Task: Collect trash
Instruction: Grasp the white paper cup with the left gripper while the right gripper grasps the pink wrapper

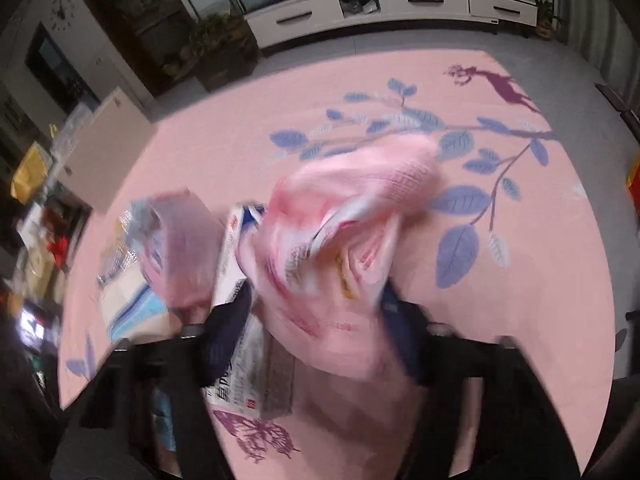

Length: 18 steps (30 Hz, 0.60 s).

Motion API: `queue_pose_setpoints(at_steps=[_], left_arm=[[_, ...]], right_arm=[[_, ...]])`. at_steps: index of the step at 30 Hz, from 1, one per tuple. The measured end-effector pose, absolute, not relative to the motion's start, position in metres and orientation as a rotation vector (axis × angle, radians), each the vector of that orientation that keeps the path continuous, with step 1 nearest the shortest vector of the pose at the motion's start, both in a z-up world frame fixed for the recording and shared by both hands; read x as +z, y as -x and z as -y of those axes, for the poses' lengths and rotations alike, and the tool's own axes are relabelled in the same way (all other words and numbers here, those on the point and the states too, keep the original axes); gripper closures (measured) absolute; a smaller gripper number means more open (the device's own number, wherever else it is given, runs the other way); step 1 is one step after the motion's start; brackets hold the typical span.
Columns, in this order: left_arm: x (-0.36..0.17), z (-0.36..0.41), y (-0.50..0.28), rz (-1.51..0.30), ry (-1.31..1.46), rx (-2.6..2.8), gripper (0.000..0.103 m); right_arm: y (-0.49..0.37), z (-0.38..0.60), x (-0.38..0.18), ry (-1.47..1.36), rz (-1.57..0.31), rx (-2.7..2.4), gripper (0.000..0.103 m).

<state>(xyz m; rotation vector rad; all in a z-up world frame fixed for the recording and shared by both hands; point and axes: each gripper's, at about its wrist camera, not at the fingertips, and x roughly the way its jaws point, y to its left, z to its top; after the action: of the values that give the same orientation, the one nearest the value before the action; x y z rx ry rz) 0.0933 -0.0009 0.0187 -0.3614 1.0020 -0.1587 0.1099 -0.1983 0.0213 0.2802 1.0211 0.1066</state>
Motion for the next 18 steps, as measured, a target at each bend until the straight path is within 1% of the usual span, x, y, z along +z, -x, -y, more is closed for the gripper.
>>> queue_pose_setpoints(at_steps=[3, 4, 6, 7, 10, 18], left_arm=[[0.022, -0.002, -0.089, -0.985, 0.371, -0.165, 0.075], [0.023, -0.003, -0.087, -0.98, 0.38, -0.17, 0.079], [0.028, -0.004, -0.084, -0.966, 0.391, -0.184, 0.082], [0.031, -0.003, -0.084, -0.958, 0.389, -0.187, 0.083], [0.042, -0.003, -0.077, -0.93, 0.399, -0.209, 0.087], [0.075, -0.005, -0.048, -0.848, 0.424, -0.268, 0.088]], right_arm=[[-0.101, 0.2, 0.023, -0.253, -0.991, 0.103, 0.073], [-0.099, 0.2, 0.024, -0.255, -0.988, 0.111, 0.077], [-0.092, 0.201, 0.027, -0.249, -0.982, 0.114, 0.091], [-0.085, 0.203, 0.031, -0.236, -0.967, 0.109, 0.095], [-0.068, 0.207, 0.042, -0.239, -0.929, 0.125, 0.098], [-0.017, 0.217, 0.079, -0.268, -0.827, 0.174, 0.098]])
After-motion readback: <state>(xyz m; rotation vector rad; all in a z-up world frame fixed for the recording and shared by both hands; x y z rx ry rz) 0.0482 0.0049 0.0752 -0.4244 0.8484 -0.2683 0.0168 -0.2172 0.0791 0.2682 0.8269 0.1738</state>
